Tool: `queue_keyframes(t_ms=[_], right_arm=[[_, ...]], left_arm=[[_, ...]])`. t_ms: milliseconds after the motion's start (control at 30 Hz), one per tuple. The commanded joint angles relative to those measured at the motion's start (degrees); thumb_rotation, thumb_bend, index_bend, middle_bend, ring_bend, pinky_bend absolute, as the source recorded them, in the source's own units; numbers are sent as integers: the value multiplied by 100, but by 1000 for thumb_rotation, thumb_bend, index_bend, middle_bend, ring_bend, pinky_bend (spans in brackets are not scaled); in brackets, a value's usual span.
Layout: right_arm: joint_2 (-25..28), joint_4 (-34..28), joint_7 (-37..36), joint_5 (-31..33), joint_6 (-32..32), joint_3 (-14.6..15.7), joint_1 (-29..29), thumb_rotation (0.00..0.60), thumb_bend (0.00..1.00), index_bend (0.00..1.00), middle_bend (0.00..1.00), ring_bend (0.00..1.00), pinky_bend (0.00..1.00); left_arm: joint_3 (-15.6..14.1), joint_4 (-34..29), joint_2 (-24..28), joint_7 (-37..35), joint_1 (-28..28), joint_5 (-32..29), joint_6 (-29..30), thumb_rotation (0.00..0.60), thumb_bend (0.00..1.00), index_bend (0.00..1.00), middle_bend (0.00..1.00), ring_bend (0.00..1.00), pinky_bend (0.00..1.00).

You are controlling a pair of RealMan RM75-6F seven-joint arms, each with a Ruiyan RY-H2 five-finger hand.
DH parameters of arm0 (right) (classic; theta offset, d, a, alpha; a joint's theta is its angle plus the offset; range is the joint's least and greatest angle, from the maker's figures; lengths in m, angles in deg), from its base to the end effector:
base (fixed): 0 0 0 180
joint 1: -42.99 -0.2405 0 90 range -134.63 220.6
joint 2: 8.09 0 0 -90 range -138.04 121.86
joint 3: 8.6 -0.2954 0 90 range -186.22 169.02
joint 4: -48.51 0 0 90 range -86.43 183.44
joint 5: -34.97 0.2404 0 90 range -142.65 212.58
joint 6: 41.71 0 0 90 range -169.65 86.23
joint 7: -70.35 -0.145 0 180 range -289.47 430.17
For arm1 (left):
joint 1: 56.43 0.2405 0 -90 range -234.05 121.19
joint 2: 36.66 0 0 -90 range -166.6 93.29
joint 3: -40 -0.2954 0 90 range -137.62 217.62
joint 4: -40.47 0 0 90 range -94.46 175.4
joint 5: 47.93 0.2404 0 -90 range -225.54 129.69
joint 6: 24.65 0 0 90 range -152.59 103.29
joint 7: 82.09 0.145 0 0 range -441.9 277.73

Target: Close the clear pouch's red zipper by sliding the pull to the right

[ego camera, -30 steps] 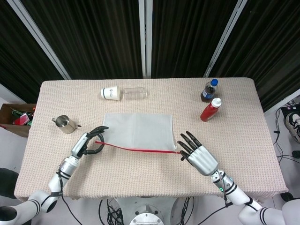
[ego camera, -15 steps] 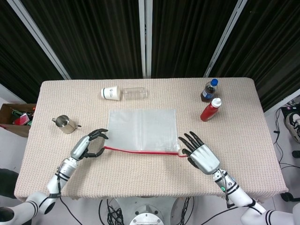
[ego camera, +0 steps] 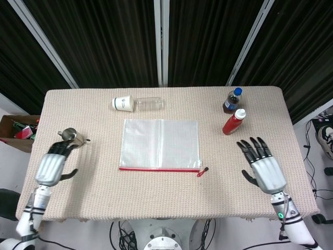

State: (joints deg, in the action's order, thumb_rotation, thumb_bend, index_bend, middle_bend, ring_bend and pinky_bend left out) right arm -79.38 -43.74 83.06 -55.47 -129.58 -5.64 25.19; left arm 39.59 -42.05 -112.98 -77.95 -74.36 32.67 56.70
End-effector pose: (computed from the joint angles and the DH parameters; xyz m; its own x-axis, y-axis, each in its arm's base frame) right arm -0.2935 -0.2329 0.0924 0.4893 0.0675 0.8695 -0.8240 -0.2908 0.4862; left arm -0.3412 0.2571 0.0733 0.4312 0.0357 0.9016 0.8963 -0.1316 -0.4235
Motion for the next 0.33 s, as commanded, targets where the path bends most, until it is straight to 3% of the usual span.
queue_keyframes(t_ms=[33, 133, 333], right_arm=[[431, -235, -399, 273, -328, 105, 515, 600, 176, 0, 79, 0, 45], [644, -252, -777, 383, -370, 202, 768, 600, 176, 0, 36, 0, 0], [688, -22, -1193, 369, -420, 197, 1028, 600, 176, 0, 22, 0, 0]], left_arm=[[4, -371, 416, 138, 626, -299, 596, 600, 165, 206, 118, 120, 155], [-52, -425, 461, 51, 913, -273, 873, 600, 161, 206, 118, 120, 155], [-189, -574, 434, 11, 1267, -19, 1187, 600, 160, 206, 118, 120, 154]])
